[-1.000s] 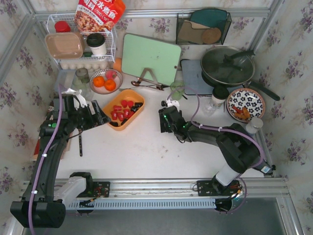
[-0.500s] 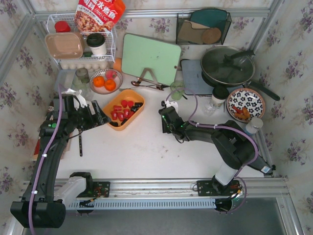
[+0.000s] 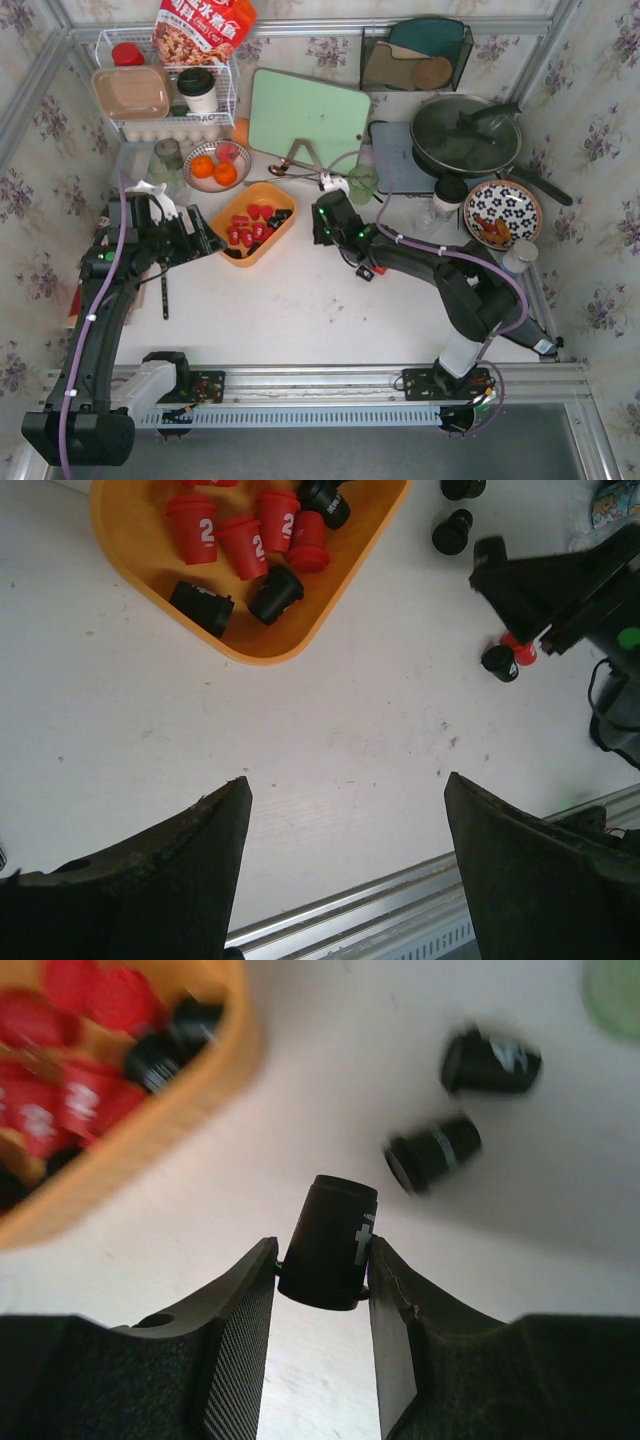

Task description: Mix the coffee capsules in the storage basket

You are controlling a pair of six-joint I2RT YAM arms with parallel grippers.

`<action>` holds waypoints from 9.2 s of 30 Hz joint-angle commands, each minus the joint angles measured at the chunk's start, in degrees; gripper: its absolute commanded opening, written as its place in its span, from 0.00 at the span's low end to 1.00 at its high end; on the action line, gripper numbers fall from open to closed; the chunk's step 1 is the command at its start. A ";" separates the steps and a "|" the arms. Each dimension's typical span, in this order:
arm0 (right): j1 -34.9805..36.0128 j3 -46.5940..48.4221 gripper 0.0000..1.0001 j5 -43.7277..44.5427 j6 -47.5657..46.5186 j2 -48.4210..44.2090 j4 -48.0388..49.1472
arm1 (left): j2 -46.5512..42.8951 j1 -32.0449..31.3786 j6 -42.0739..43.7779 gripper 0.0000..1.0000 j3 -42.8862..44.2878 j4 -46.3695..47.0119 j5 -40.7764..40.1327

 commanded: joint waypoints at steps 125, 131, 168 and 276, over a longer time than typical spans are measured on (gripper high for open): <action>0.89 -20.22 0.35 -1.80 -0.52 -17.14 4.23 | 0.91 -1.35 -3.47 1.00 -4.20 10.59 8.01; 0.96 -18.64 0.34 -4.12 1.70 -20.47 4.38 | -4.15 -16.00 -0.13 1.00 -8.07 19.01 -4.40; 1.49 -22.86 0.33 -5.80 19.59 -36.91 13.13 | 24.70 -53.62 48.89 0.94 -27.90 98.78 -15.23; -3.33 -24.34 0.73 16.24 9.94 -17.81 0.54 | 1.65 -18.15 -1.37 0.99 -3.29 13.66 -30.18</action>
